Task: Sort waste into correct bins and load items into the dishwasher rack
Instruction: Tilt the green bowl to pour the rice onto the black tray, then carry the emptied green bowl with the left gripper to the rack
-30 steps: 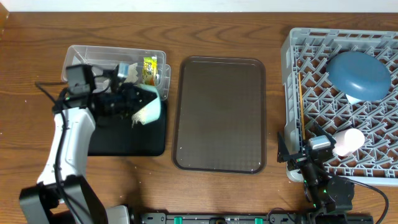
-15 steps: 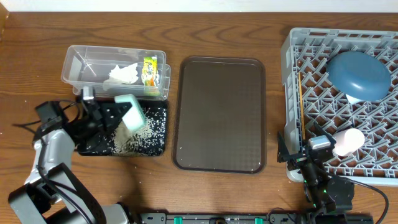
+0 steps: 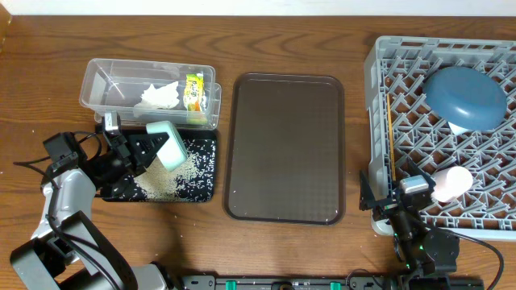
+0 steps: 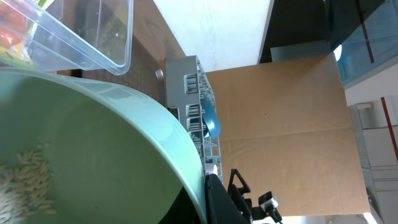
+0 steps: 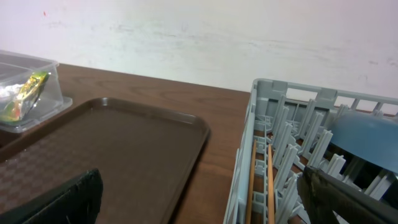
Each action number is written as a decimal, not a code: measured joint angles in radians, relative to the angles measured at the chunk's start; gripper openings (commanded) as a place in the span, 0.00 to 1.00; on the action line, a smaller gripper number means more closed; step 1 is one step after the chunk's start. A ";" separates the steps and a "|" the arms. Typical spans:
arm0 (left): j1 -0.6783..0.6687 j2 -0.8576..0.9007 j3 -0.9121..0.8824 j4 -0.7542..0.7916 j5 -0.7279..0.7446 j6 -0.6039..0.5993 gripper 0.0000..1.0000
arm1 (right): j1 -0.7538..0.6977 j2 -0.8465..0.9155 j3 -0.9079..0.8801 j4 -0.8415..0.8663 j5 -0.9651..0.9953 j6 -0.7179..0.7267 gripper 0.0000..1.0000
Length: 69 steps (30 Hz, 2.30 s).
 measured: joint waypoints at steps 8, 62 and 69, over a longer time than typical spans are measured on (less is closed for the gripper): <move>0.000 0.000 0.000 0.004 -0.034 0.025 0.06 | 0.000 0.000 0.000 0.000 0.000 0.000 0.99; -0.690 -0.006 0.002 1.148 -0.352 -0.606 0.06 | 0.000 0.000 0.000 0.000 0.000 0.000 0.99; -0.900 0.026 0.011 1.239 -0.599 -0.768 0.06 | 0.000 0.000 0.000 0.000 0.000 0.000 0.99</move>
